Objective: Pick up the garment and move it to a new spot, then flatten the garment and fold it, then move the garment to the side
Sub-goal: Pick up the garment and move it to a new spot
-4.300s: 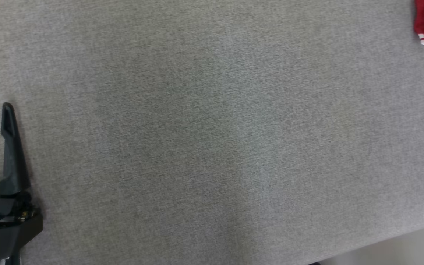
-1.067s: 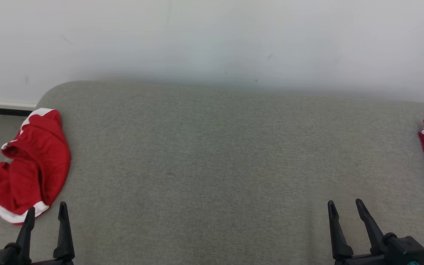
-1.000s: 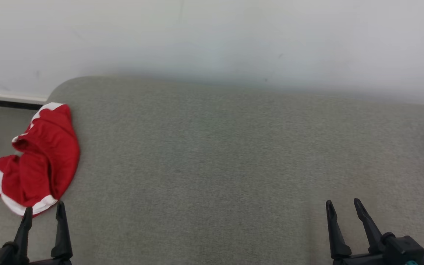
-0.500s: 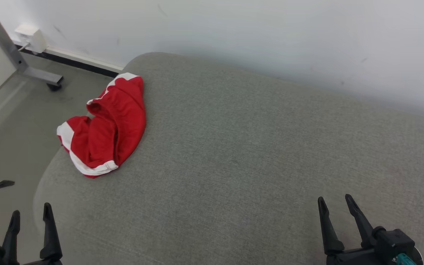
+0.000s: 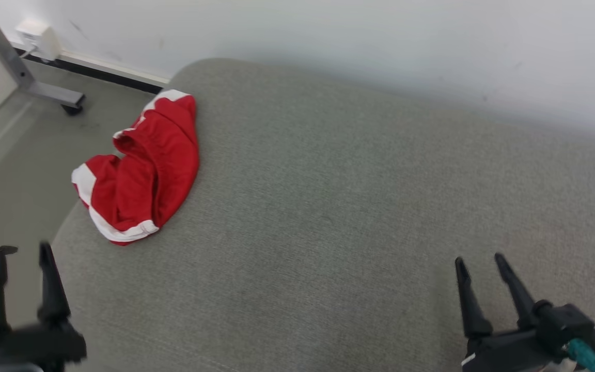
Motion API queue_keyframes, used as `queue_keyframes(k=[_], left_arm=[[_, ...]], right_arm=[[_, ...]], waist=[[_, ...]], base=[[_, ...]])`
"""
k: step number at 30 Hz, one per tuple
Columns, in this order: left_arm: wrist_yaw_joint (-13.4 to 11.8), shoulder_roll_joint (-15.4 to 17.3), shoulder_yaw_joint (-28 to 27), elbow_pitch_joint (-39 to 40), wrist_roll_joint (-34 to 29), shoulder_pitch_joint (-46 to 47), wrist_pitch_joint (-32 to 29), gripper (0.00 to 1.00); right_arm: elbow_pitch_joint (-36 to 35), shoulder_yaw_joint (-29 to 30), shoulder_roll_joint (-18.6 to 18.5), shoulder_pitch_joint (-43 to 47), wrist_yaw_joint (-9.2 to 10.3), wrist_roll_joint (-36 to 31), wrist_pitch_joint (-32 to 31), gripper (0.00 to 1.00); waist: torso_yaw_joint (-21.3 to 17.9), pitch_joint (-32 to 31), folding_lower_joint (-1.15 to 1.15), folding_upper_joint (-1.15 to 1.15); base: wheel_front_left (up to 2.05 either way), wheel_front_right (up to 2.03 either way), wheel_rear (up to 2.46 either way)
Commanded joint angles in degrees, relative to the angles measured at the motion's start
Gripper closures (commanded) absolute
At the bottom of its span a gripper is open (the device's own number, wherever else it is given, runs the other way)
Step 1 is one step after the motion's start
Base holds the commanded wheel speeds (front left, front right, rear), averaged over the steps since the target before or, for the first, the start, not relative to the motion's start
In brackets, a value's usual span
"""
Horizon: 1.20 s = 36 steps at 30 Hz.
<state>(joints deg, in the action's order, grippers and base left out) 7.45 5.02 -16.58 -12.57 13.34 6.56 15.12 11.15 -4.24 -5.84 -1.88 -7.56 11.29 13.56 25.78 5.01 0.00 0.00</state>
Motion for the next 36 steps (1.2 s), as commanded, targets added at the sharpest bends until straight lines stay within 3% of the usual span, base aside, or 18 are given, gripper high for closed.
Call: queue_keyframes(k=[1,5,14,23,29,36], left_arm=[[-0.03,0.86,-0.1,0.07,0.75,2.89,0.01,0.0],[-0.02,3.57,0.9,-1.05,2.95,10.9,0.01,0.0],[-0.01,14.11,1.27,-9.42,9.72,33.63,-0.1,0.0],[0.0,23.07,3.93,-26.89,12.38,46.72,-3.87,0.0],[0.0,25.57,6.57,-38.87,14.07,48.37,-10.01,0.0],[-0.01,26.04,9.14,-49.43,17.23,48.24,-15.98,0.0]], right_arm=[[-0.78,0.62,-0.7,-1.26,0.16,-0.57,-0.35,0.0],[-2.83,2.89,-1.8,-3.22,0.16,-1.81,-1.33,0.0],[-9.86,9.62,-3.19,-6.52,0.16,-4.7,-3.22,0.0],[-17.27,15.26,-1.07,-3.87,0.16,-6.73,-4.47,0.0],[-19.93,15.6,-0.89,-3.92,0.16,-7.05,-5.68,0.0],[-20.89,15.17,-0.98,-3.95,0.16,-7.4,-6.28,0.0]], waist=[[-2.55,2.61,0.0,0.0],[-5.91,7.1,0.0,0.0],[-14.87,19.24,0.0,0.0],[-20.58,24.36,0.0,0.0],[-21.86,25.32,0.0,0.0],[-22.56,25.58,0.0,0.0]], base=[[0.0,0.0,0.0],[0.0,0.0,0.0],[0.0,0.0,0.0],[0.0,0.0,0.0],[0.0,0.0,0.0],[0.0,0.0,0.0]])
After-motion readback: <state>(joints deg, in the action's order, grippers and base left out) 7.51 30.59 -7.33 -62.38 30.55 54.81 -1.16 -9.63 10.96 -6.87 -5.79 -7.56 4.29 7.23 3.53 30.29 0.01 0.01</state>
